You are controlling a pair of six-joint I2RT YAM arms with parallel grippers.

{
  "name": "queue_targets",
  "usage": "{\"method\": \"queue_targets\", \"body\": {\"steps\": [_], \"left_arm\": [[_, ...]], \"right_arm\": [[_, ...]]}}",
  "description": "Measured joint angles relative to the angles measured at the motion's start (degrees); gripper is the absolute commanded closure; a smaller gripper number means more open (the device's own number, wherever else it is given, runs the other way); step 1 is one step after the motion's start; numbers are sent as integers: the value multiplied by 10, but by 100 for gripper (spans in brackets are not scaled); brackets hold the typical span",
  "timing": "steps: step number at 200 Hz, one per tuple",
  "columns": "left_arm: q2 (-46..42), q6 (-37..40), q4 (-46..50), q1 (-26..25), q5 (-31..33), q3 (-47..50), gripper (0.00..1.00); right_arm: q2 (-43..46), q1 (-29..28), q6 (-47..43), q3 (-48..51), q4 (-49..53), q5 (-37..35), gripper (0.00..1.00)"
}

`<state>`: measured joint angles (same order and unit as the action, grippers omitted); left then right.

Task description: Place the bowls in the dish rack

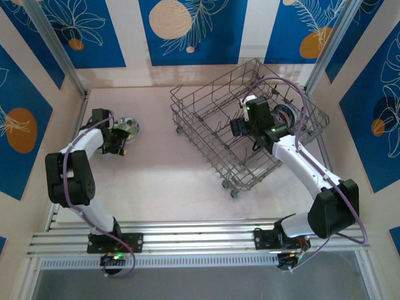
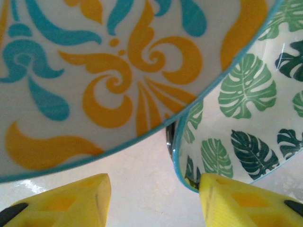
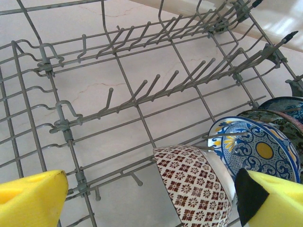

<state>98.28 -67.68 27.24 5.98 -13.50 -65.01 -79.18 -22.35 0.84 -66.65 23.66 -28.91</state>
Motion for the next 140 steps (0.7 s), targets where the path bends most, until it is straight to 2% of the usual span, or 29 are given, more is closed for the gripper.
{"method": "queue_targets", "body": {"steps": [42, 69, 140], "left_arm": [[4, -4, -12, -8, 7, -5, 56], [4, -4, -11, -9, 10, -6, 63], [9, -1, -14, -10, 16, -24, 68]], "right_arm": [[-17, 1, 0, -3, 0, 7, 8], [-25, 1, 0, -7, 1, 9, 7], [-33, 1, 0, -9, 0, 12, 7]]}}
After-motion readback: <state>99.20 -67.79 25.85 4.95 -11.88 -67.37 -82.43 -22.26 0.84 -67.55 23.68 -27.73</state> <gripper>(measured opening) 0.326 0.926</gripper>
